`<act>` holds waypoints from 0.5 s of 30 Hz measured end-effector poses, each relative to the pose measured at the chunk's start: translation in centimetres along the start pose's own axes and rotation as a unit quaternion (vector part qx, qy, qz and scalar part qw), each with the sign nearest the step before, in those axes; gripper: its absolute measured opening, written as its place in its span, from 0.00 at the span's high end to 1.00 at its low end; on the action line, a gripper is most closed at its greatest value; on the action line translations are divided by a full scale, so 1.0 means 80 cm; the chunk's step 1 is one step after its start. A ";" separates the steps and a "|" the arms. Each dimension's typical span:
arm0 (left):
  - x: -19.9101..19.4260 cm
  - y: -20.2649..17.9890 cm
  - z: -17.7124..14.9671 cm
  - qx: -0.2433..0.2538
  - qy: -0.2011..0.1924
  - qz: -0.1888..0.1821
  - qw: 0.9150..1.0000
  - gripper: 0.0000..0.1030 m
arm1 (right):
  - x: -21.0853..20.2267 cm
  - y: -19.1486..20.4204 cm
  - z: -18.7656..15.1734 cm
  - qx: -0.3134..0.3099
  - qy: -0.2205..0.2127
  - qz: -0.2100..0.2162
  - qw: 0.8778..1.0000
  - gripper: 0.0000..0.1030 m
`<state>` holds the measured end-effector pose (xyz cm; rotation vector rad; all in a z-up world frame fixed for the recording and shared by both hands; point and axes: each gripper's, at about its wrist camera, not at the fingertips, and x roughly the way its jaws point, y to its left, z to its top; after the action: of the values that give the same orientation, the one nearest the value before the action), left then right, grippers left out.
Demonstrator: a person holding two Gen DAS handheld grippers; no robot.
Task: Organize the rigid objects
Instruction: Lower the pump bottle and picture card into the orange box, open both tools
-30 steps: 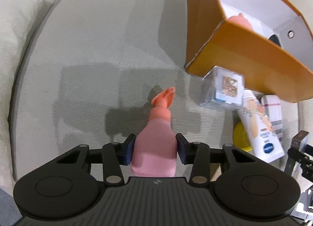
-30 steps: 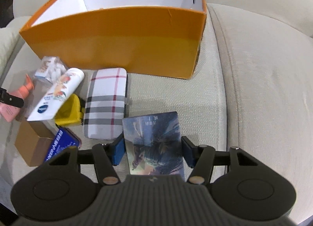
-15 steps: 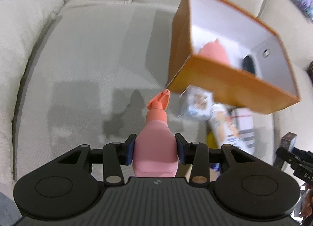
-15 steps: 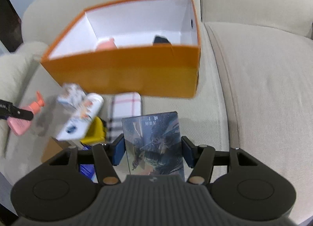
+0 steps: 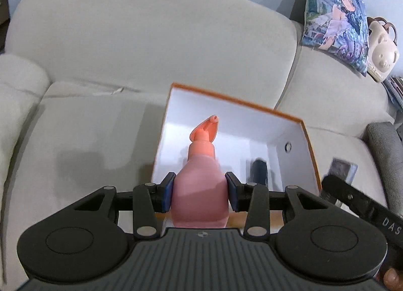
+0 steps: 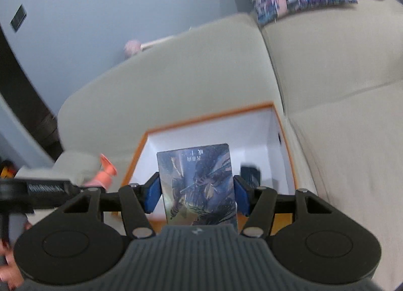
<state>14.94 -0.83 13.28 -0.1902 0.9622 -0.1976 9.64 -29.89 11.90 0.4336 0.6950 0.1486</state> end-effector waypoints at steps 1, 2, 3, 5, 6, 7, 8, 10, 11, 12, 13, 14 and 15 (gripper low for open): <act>0.011 -0.004 0.001 0.001 -0.002 0.001 1.000 0.54 | 0.009 0.002 0.003 0.000 -0.005 -0.007 1.000 0.41; 0.023 -0.006 0.002 0.001 -0.001 0.000 1.000 0.54 | 0.019 0.003 0.005 -0.001 -0.005 -0.015 1.000 0.41; 0.031 -0.008 0.003 -0.003 0.003 0.000 1.000 0.54 | 0.030 0.001 0.005 0.002 -0.003 -0.021 1.000 0.41; 0.049 -0.008 0.000 -0.008 0.009 0.002 1.000 0.54 | 0.049 -0.003 0.006 0.006 0.006 -0.030 1.000 0.41; 0.058 -0.010 -0.001 -0.005 0.011 0.006 1.000 0.54 | 0.060 -0.003 0.006 0.004 0.011 -0.036 0.999 0.41; 0.065 -0.011 -0.002 0.000 0.013 0.011 1.000 0.54 | 0.070 -0.002 0.006 0.000 0.016 -0.043 0.999 0.41; 0.074 -0.012 -0.003 0.005 0.014 0.016 1.000 0.54 | 0.074 -0.004 0.006 -0.001 0.020 -0.048 0.999 0.41; 0.086 -0.012 -0.006 0.014 0.018 0.023 0.999 0.54 | 0.085 -0.009 0.001 -0.002 0.031 -0.058 0.998 0.41; 0.091 -0.013 -0.007 0.015 0.021 0.024 0.999 0.54 | 0.090 -0.012 0.000 0.000 0.035 -0.059 0.998 0.41; 0.096 -0.012 -0.007 0.012 0.024 0.024 0.999 0.54 | 0.096 -0.014 0.000 0.000 0.038 -0.059 0.998 0.41; 0.099 -0.011 -0.008 0.011 0.027 0.025 0.999 0.54 | 0.100 -0.013 -0.001 -0.002 0.042 -0.061 0.997 0.41; 0.103 -0.012 -0.009 0.010 0.029 0.025 0.999 0.54 | 0.102 -0.011 -0.004 -0.005 0.044 -0.063 0.997 0.41; 0.104 -0.013 -0.008 0.010 0.030 0.027 0.999 0.54 | 0.104 -0.010 -0.006 -0.009 0.048 -0.065 0.997 0.41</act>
<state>18.98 -3.94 6.57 -0.1400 1.0226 -0.1652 15.70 -28.15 6.35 0.3641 0.8131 0.0540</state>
